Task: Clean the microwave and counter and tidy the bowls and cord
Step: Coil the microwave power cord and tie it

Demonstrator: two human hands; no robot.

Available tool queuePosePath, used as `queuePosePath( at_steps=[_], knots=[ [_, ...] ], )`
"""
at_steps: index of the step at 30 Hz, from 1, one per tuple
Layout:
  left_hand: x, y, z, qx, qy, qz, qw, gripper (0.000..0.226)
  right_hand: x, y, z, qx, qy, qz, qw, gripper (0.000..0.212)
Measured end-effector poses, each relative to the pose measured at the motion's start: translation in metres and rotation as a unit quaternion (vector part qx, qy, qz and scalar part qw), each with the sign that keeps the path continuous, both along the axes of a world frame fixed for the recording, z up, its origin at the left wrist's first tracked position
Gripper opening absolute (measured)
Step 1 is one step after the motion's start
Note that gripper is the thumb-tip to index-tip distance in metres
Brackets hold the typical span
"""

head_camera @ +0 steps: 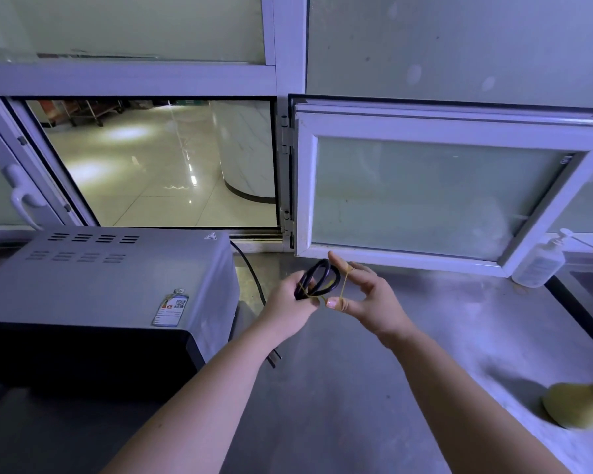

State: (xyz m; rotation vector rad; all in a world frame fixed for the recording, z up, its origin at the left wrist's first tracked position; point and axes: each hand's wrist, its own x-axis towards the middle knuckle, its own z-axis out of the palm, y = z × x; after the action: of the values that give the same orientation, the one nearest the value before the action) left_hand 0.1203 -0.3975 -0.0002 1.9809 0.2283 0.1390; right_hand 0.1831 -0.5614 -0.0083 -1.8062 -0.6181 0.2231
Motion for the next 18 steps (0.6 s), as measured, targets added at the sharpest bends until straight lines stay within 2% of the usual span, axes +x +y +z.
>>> queuePosePath(
  at_steps=[3,6,9,14,16,18],
  knots=[
    [0.000,-0.006,-0.003,0.018,0.001,-0.018,1.000,0.013,-0.003,0.005,0.002,0.005,-0.010,-0.024,1.000,0.082],
    [0.000,-0.006,-0.007,0.069,0.013,-0.022,0.997,0.021,-0.006,0.005,0.005,-0.017,-0.022,-0.058,0.998,0.080],
    [0.001,-0.004,-0.007,0.127,0.015,-0.024,0.991,0.018,-0.006,0.002,0.005,-0.029,-0.033,-0.069,0.997,0.076],
    [0.004,-0.001,-0.008,0.291,0.026,-0.037,0.956,0.019,-0.002,-0.001,0.010,-0.133,-0.172,-0.068,0.974,0.066],
    [0.006,-0.002,-0.006,0.337,0.021,-0.054,0.940,0.021,0.001,0.000,0.014,-0.168,-0.216,-0.066,0.960,0.064],
    [0.007,-0.004,-0.003,0.373,0.010,-0.071,0.925,0.029,0.005,0.001,0.016,-0.189,-0.248,-0.059,0.948,0.053]
  ],
)
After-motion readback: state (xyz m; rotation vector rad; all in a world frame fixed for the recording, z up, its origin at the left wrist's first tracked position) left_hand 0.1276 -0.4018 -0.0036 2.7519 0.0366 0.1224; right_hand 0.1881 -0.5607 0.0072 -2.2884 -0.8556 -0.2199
